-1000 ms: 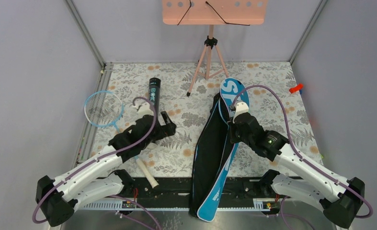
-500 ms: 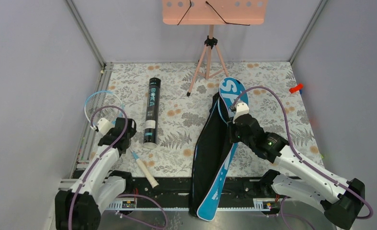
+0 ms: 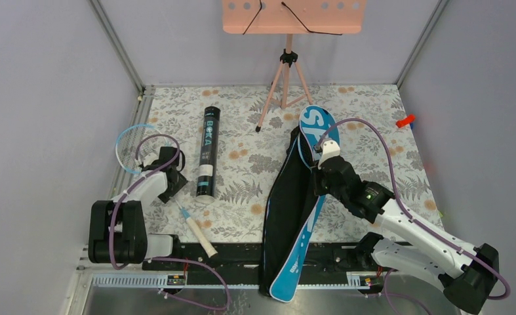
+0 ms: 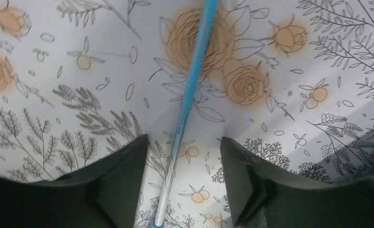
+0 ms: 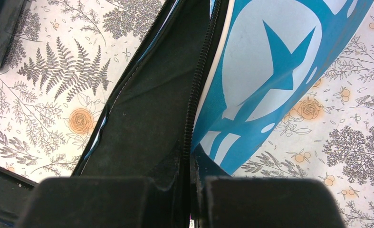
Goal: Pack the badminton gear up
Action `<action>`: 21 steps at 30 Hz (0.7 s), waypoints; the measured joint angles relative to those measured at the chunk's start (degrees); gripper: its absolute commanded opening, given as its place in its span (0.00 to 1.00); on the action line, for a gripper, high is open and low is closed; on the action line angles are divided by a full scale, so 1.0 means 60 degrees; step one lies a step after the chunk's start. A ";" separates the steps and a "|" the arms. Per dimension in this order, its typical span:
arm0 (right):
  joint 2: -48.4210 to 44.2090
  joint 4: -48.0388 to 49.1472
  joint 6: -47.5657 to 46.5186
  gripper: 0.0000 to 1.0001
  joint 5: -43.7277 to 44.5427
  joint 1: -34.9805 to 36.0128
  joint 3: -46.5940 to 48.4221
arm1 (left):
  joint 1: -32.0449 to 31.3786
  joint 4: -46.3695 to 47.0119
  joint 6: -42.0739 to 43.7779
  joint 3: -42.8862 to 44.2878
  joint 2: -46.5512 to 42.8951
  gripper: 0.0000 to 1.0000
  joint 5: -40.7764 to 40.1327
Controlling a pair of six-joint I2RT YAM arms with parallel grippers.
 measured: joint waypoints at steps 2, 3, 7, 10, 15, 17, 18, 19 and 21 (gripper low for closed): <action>0.0007 0.0004 -0.0029 0.00 0.0007 0.0000 0.0000 | 0.0022 0.0076 0.0113 0.0219 0.0317 0.42 0.0113; 0.0007 0.0004 -0.0036 0.00 0.0007 0.0000 0.0000 | 0.0025 0.0142 0.0175 0.0306 0.0437 0.35 0.0175; -0.0015 0.0036 -0.0076 0.00 0.0062 0.0000 -0.0033 | 0.0036 0.0576 0.0313 0.0459 0.0754 0.00 0.0477; -0.0124 0.0073 -0.0098 0.00 0.0095 0.0000 -0.0098 | 0.0025 0.0798 0.0554 0.0579 0.0936 0.00 0.0619; -0.0226 0.0076 -0.0106 0.00 0.0222 0.0000 -0.0157 | 0.0036 0.0787 0.0685 0.0525 0.0750 0.00 0.0667; -0.0226 0.0080 -0.0102 0.00 0.0251 0.0000 -0.0157 | 0.0040 0.0648 0.0747 0.0368 0.0313 0.00 0.0729; -0.0226 0.0080 -0.0102 0.00 0.0255 0.0000 -0.0157 | 0.0040 0.0546 0.0761 0.0295 -0.0029 0.00 0.0765; -0.0226 0.0080 -0.0102 0.00 0.0259 0.0000 -0.0157 | 0.0044 0.0463 0.0801 0.0215 -0.0466 0.00 0.0794; -0.0219 0.0084 -0.0106 0.00 0.0262 0.0000 -0.0157 | 0.0044 0.0313 0.0856 0.0091 -0.1683 0.00 0.0860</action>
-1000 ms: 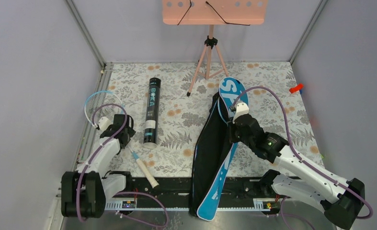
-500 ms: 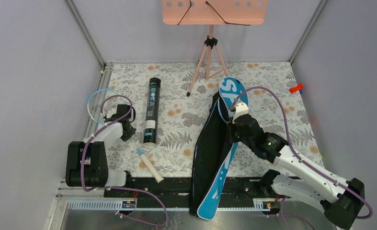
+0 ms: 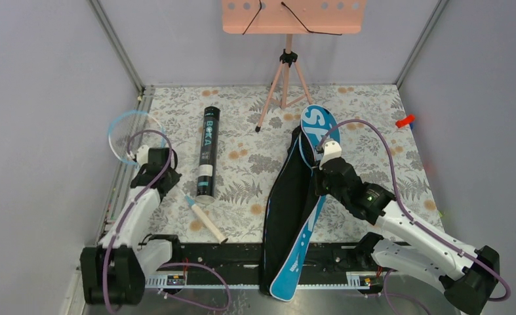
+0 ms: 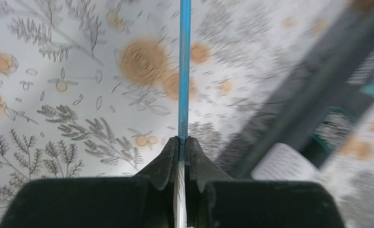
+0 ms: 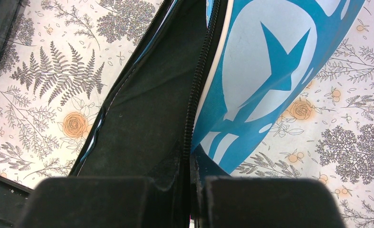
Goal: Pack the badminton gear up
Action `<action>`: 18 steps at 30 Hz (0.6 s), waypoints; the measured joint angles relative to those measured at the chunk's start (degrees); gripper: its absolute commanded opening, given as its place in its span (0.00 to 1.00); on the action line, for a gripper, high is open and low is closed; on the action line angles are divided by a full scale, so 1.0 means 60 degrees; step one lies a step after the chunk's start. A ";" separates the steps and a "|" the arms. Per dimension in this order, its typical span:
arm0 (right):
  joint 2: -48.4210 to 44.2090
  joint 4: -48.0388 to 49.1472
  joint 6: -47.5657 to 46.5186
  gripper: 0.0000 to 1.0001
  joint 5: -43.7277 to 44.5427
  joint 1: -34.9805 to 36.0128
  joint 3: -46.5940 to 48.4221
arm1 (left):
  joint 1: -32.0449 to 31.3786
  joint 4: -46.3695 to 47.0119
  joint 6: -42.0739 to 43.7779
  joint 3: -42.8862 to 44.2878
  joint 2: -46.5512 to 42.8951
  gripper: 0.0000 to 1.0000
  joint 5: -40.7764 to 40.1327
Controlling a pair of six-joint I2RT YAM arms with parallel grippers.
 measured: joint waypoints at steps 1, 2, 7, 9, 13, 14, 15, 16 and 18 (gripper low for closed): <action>0.0015 0.0015 0.0004 0.00 0.0000 0.0000 0.0000 | -0.0044 -0.0018 0.0022 -0.0015 -0.0670 0.00 0.0022; 0.0040 0.0036 0.0004 0.00 0.0004 0.0000 0.0000 | -0.0120 0.0007 0.0036 -0.0018 -0.1337 0.00 0.0018; 0.0208 0.0168 -0.0004 0.00 0.0117 0.0000 0.0000 | -0.1315 -0.0018 0.0226 0.0193 -0.2801 0.00 -0.0080; 0.0233 0.0175 -0.0015 0.00 0.0222 0.0004 0.0004 | -0.2149 -0.0131 0.0397 0.0444 -0.2940 0.00 -0.0149; 0.0251 0.0087 -0.0069 0.00 0.0430 0.0000 0.0058 | -0.3836 -0.0583 0.0790 0.1140 -0.2914 0.00 -0.0306; 0.0255 0.0036 -0.0076 0.00 0.0481 0.0000 0.0098 | -0.4299 -0.0736 0.0860 0.1330 -0.2845 0.00 -0.0302; 0.0255 0.0004 -0.0091 0.00 0.0503 0.0000 0.0124 | -0.4710 -0.0878 0.0907 0.1501 -0.2750 0.00 -0.0299; 0.0255 -0.0004 -0.0106 0.00 0.0528 0.0000 0.0131 | -0.5217 -0.1020 0.0976 0.1727 -0.2586 0.00 -0.0306; 0.0262 -0.0011 -0.0120 0.00 0.0554 0.0000 0.0131 | -0.6156 -0.1155 0.1075 0.2065 -0.2262 0.00 -0.0310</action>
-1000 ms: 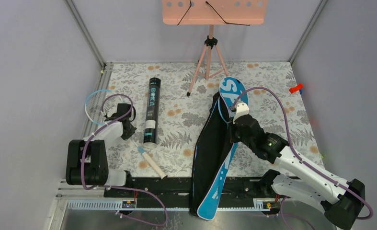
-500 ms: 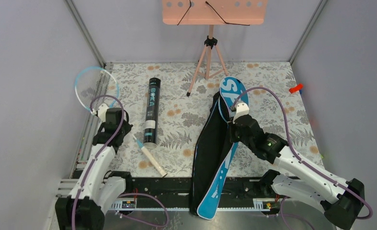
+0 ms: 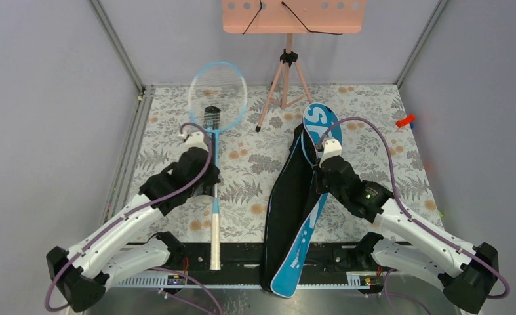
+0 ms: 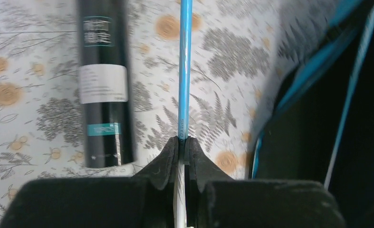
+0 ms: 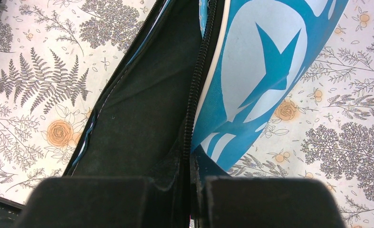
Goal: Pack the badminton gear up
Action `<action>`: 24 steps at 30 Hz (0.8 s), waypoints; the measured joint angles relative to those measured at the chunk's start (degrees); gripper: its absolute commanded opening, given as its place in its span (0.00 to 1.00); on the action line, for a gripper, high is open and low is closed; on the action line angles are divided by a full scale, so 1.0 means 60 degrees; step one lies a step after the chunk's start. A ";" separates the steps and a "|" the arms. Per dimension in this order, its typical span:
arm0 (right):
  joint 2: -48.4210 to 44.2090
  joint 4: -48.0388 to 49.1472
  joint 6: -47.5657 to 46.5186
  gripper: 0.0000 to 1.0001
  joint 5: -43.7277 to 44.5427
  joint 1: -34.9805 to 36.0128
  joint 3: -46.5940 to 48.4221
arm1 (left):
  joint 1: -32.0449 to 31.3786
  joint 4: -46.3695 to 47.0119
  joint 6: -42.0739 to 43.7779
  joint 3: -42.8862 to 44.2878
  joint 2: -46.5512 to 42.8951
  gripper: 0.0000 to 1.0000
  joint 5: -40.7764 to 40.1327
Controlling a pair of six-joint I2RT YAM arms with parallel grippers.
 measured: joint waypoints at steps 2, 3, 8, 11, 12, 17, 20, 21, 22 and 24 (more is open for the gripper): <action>0.0029 0.0000 -0.0004 0.00 0.0004 0.0000 0.0004 | -0.0867 -0.0284 0.0058 0.0317 0.0299 0.00 -0.0117; 0.0044 0.0000 -0.0004 0.00 0.0004 0.0000 0.0004 | -0.1264 -0.0441 0.0076 0.0492 0.0448 0.00 -0.0193; 0.0204 0.0011 0.0062 0.00 0.0011 0.0000 0.0055 | -0.3217 -0.1373 -0.0018 0.1231 0.1078 0.00 -0.0765; 0.0306 -0.0004 0.0171 0.00 0.0007 -0.0007 0.0164 | -0.4156 -0.1712 -0.0055 0.1271 0.1275 0.00 -0.0852; 0.0313 -0.0007 0.0208 0.00 0.0007 -0.0011 0.0175 | -0.4506 -0.1858 -0.0058 0.1271 0.1362 0.00 -0.0863; 0.0328 -0.0178 0.0390 0.00 0.0000 -0.0044 0.0291 | -0.5963 -0.2481 -0.0262 0.1239 0.1712 0.00 -0.0838; 0.0339 -0.0423 0.0514 0.00 -0.0011 -0.0051 0.0470 | -0.6502 -0.2575 -0.0393 0.1060 0.1694 0.00 -0.0856; 0.0342 -0.0474 0.0546 0.00 -0.0011 -0.0055 0.0503 | -0.6637 -0.2608 -0.0455 0.1002 0.1701 0.00 -0.0860; 0.0342 -0.0535 0.0579 0.00 -0.0011 -0.0055 0.0532 | -0.6787 -0.2718 -0.0528 0.0962 0.1712 0.00 -0.0867; 0.0379 -0.0616 0.0641 0.00 -0.0011 -0.0055 0.0583 | -0.6983 -0.2987 -0.0641 0.0958 0.1778 0.00 -0.0922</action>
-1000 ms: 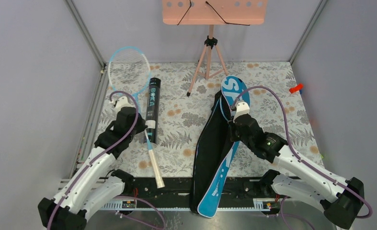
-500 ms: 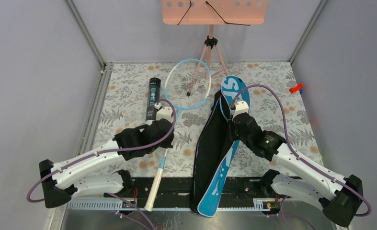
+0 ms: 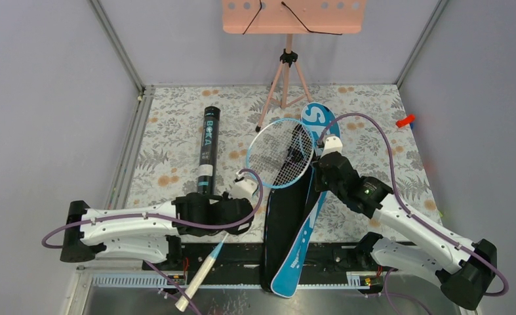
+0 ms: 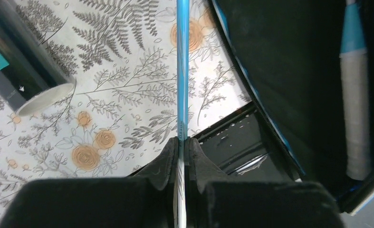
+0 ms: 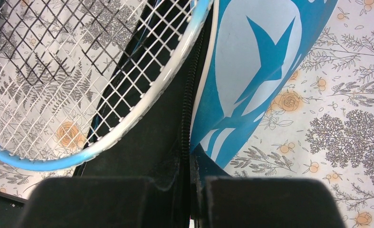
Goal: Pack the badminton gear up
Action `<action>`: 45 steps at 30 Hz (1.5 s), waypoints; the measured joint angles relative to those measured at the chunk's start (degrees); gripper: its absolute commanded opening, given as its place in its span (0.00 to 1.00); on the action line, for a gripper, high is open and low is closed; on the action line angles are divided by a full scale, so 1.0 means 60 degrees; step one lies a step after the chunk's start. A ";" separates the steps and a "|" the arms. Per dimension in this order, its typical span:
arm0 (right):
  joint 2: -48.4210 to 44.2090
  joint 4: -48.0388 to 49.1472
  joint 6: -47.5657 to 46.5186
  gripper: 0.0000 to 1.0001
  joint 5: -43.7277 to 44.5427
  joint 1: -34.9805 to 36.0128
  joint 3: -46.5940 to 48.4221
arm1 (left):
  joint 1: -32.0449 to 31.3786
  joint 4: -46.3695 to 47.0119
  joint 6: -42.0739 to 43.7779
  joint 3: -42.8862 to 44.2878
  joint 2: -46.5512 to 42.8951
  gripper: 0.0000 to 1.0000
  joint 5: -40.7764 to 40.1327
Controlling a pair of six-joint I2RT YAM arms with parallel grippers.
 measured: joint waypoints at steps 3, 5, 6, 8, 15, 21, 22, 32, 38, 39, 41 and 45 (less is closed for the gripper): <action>0.0109 -0.0153 0.0040 0.00 0.0011 0.0000 0.0120 | -0.0087 -0.0426 -0.0240 0.0000 0.0208 0.00 -0.0208; 0.0160 -0.0259 0.0076 0.00 0.0011 -0.0007 0.0193 | -0.0091 -0.0831 -0.0477 0.0000 0.0390 0.00 -0.0488; 0.0186 -0.0291 0.0102 0.00 0.0011 -0.0007 0.0233 | -0.0091 -0.1082 -0.0619 0.0000 0.0481 0.00 -0.0685; 0.0240 -0.0382 0.0138 0.00 0.0007 -0.0007 0.0310 | -0.0091 -0.1483 -0.0783 0.0000 0.0550 0.00 -0.0958; 0.0703 -0.0484 0.0208 0.00 -0.0025 -0.0007 0.0623 | -0.0142 -0.1588 -0.0517 0.0000 0.0484 0.00 -0.1286; 0.1300 -0.0470 0.0255 0.00 -0.0091 -0.0007 0.1038 | -0.0255 -0.1311 0.0011 0.0000 0.0317 0.00 -0.1260; 0.1370 -0.0466 0.0280 0.00 -0.0113 -0.0007 0.1093 | -0.0259 -0.1326 0.0055 0.0011 0.0364 0.00 -0.1260; 0.1515 -0.0244 0.0393 0.00 -0.0605 -0.0029 0.1129 | -0.0648 -0.1348 0.0350 0.0801 0.2142 0.00 -0.1246; 0.1552 0.0044 0.0426 0.00 -0.1111 -0.0051 0.1118 | -0.0973 -0.0787 0.0798 0.1293 0.2805 0.00 -0.0736; 0.1552 0.0197 0.0419 0.00 -0.1355 -0.0055 0.1093 | -0.0980 -0.0590 0.0911 0.1410 0.2936 0.00 -0.0656; 0.1548 0.0521 0.0401 0.00 -0.1810 -0.0062 0.0976 | -0.0976 -0.0193 0.1020 0.1639 0.3206 0.00 -0.0667; 0.1548 0.1209 0.0452 0.00 -0.2634 -0.0080 0.0543 | -0.0867 0.0463 0.0892 0.2022 0.3679 0.00 -0.1075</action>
